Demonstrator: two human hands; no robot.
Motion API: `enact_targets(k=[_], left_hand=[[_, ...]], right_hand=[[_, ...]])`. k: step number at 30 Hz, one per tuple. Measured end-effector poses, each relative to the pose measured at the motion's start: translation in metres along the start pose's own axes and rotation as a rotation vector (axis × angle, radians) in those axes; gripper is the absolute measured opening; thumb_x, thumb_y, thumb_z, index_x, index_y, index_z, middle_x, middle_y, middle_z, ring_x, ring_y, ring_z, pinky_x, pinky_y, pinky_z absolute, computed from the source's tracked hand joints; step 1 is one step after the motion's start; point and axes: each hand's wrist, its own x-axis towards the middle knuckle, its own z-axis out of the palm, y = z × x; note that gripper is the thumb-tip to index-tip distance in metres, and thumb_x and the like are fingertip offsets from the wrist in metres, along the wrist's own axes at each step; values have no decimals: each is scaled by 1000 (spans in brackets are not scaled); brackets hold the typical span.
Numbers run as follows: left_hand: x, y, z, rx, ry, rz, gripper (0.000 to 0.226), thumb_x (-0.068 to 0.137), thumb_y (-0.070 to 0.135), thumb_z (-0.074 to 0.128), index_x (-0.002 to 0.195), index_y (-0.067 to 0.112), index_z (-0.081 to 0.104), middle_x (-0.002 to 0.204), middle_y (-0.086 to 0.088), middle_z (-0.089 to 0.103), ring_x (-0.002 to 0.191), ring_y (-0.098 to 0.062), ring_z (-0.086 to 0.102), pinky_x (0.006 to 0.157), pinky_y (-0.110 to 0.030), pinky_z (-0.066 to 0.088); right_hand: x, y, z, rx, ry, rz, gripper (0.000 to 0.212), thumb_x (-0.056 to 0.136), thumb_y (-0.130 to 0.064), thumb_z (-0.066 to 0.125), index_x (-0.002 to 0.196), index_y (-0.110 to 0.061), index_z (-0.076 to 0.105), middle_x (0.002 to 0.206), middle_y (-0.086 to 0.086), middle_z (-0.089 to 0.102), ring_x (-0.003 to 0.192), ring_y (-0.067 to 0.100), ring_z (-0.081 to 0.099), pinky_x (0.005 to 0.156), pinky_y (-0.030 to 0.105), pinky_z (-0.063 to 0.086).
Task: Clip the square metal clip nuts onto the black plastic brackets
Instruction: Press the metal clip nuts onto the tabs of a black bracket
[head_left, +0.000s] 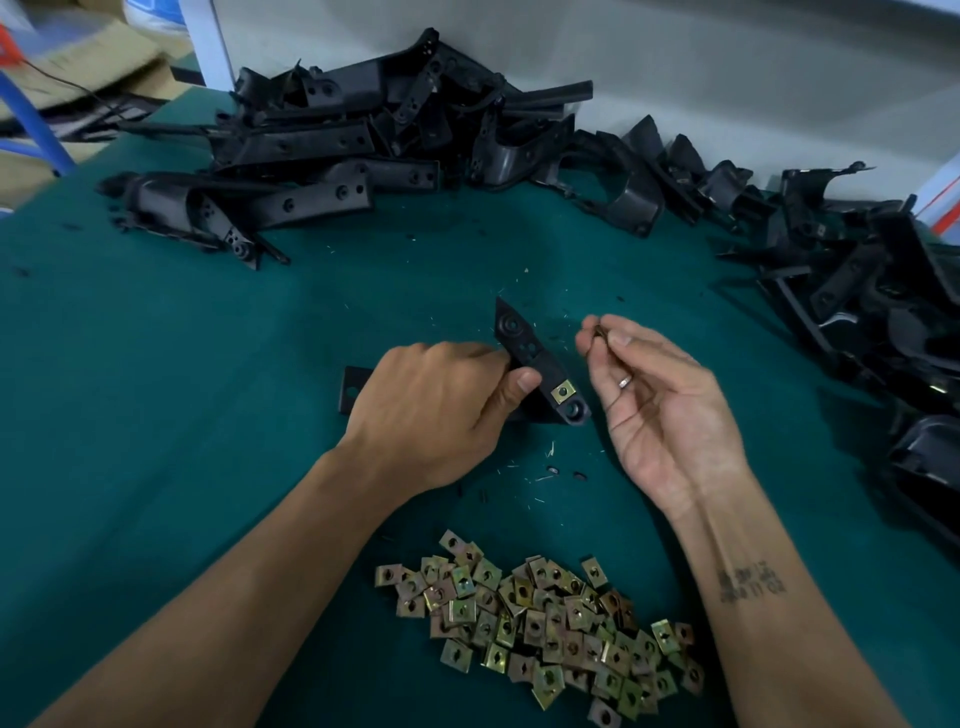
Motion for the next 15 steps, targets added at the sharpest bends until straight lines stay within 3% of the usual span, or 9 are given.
enact_targets(k=[4,9,15], left_hand=[[-1,1,0,-18,-30,12,49,104,52,21,68,23,37,63,3,51,48,-26,46,45,-33,37],[0,1,0,-13,-19,36,44,103,51,24,70,23,36,65,2,55,49,-28,49,46,-29,29],[0,2,0,-20,-20,23,45,103,50,24,71,22,39,68,1,57,52,-31,52,48,-29,28]], right_hand=[[-3,6,6,-108,-14,-71,19,70,11,70,86,2,74,89,19,74,93,33,76,78,25,59],[-10,16,18,-343,2,-144,19,66,-3,80,85,-6,75,83,16,75,71,21,73,59,27,58],[-14,24,24,-299,41,-174,12,70,-3,81,80,-8,76,83,14,76,78,23,73,75,35,60]])
